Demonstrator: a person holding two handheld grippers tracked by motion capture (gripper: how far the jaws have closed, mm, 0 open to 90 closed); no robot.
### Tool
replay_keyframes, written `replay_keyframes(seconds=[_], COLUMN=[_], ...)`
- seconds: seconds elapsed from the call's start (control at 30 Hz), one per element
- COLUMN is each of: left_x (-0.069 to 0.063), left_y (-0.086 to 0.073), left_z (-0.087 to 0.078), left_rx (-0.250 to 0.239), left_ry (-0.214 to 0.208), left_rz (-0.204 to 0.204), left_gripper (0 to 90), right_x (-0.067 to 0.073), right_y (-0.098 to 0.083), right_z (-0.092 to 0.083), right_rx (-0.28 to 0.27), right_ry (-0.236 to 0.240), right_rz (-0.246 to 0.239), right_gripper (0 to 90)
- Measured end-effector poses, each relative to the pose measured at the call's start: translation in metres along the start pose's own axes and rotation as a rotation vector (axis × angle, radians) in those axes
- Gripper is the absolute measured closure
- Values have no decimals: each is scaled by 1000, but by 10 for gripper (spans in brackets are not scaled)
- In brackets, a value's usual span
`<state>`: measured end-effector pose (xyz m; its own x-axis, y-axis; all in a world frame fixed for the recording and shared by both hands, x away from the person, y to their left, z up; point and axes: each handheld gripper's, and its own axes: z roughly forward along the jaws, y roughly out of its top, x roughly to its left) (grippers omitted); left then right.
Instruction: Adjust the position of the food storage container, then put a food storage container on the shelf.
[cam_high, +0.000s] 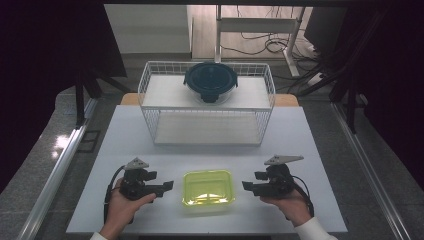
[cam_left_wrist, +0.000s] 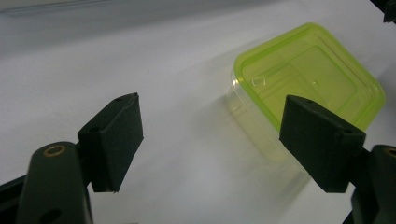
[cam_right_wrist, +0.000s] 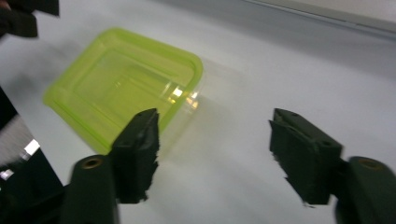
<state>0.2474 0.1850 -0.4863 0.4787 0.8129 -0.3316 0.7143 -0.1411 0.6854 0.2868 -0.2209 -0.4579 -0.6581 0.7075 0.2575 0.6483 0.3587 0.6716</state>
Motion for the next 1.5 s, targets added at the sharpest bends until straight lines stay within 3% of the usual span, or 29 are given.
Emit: replay_keyframes(seconds=[0.17, 0.3, 0.87, 0.93, 1.03, 1.23, 1.4, 1.5], left_x=[1, 2, -3, -4, -4, 0, 4, 1], left_y=[0, 1, 11, 12, 15, 17, 13, 12], left_z=[0, -1, 6, 8, 10, 21, 22, 25], left_rx=[-4, -9, -11, 0, 5, 43, 66, 83], left_ry=[-2, -6, -70, -72, -87, -121, -163, -167], left_rz=[-3, -11, -35, -34, -55, -112, -163, -175], left_gripper=[208, 208, 208, 208, 216, 224, 235, 251], right_x=[-5, -5, 5, 4, 1, -1, -2, 0], right_y=[0, 0, -4, -5, -5, -1, 1, 0], right_z=[-1, -1, 8, 6, 7, 19, 34, 41], right_rx=[-49, -62, -61, -72, -83, -54, 7, 33], right_ry=[60, 56, 106, 95, 115, 135, 168, 177], right_rz=[63, 71, 45, 49, 105, 144, 162, 167], right_gripper=[217, 192, 290, 304, 321, 351, 361, 375])
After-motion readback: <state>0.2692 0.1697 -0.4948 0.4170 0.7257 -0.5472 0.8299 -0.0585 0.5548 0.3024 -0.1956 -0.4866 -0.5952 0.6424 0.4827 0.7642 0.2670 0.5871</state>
